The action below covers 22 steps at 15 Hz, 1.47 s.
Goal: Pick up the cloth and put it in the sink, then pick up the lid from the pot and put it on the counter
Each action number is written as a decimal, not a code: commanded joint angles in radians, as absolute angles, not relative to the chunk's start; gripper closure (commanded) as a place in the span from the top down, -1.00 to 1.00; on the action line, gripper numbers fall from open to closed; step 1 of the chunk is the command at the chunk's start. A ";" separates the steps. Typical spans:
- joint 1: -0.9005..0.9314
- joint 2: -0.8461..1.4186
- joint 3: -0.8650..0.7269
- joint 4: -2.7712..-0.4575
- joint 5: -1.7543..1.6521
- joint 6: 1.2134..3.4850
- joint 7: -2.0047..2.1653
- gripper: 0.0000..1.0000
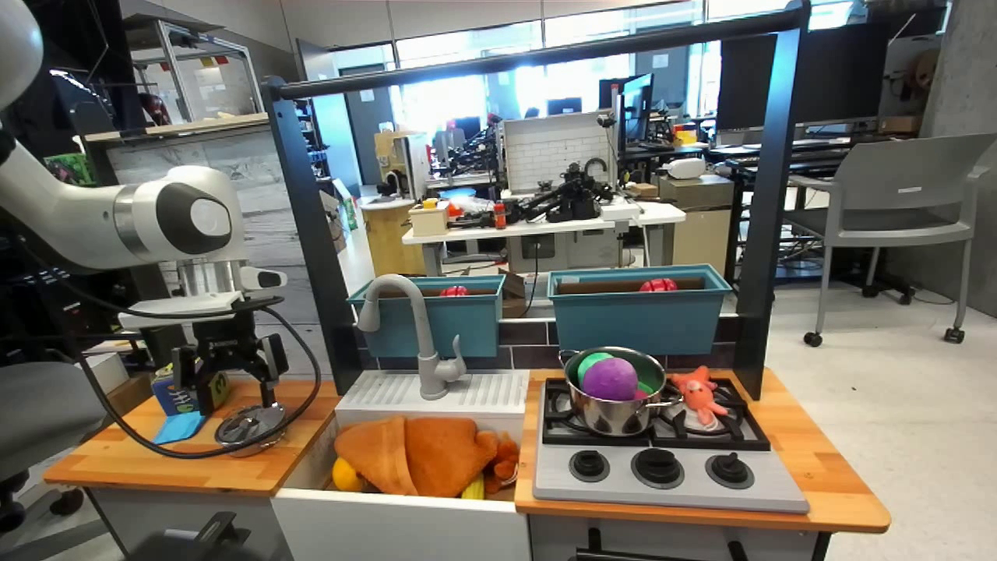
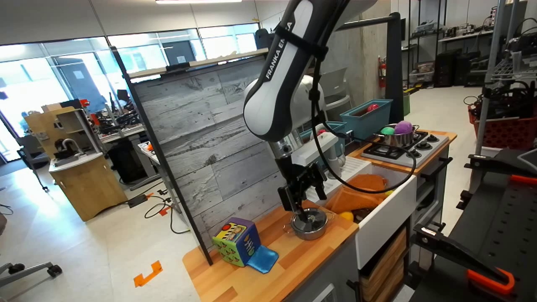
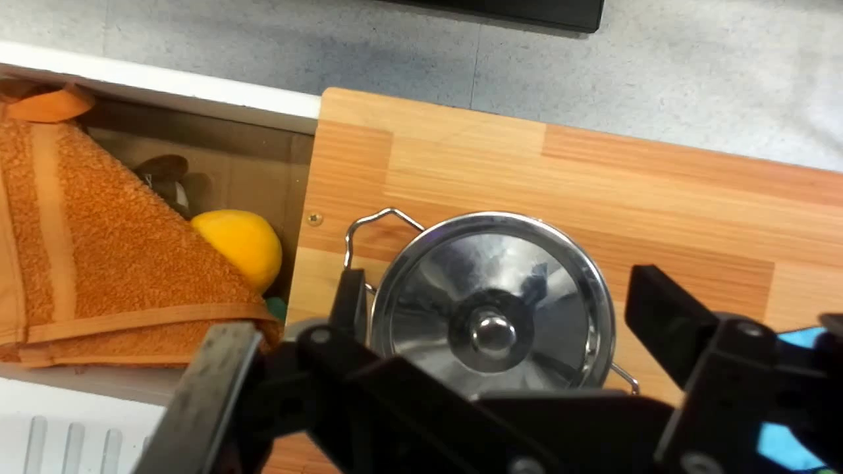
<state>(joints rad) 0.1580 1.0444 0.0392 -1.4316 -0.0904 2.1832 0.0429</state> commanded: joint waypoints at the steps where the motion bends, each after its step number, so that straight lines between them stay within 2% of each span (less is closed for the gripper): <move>1: 0.148 1.121 0.056 -1.354 -0.075 2.202 0.016 1.00; 7: 0.164 1.190 0.055 -1.277 -0.085 2.230 0.015 0.98; 8: 0.166 1.188 0.055 -1.272 -0.087 2.233 0.012 0.73; 9: 0.167 1.189 0.054 -1.267 -0.089 2.238 0.008 0.68; 10: 0.169 1.190 0.054 -1.261 -0.091 2.242 0.004 0.44; 19: 0.171 1.200 0.042 -1.225 -0.098 2.251 -0.001 -0.91; 20: 0.171 1.202 0.040 -1.223 -0.099 2.255 0.000 -1.00; 21: 0.172 1.202 0.038 -1.220 -0.100 2.258 0.001 -0.91; 22: 0.172 1.204 0.037 -1.218 -0.101 2.262 0.001 -0.90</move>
<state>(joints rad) 0.1691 1.1629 0.0445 -1.2645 -0.0929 2.2375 0.0148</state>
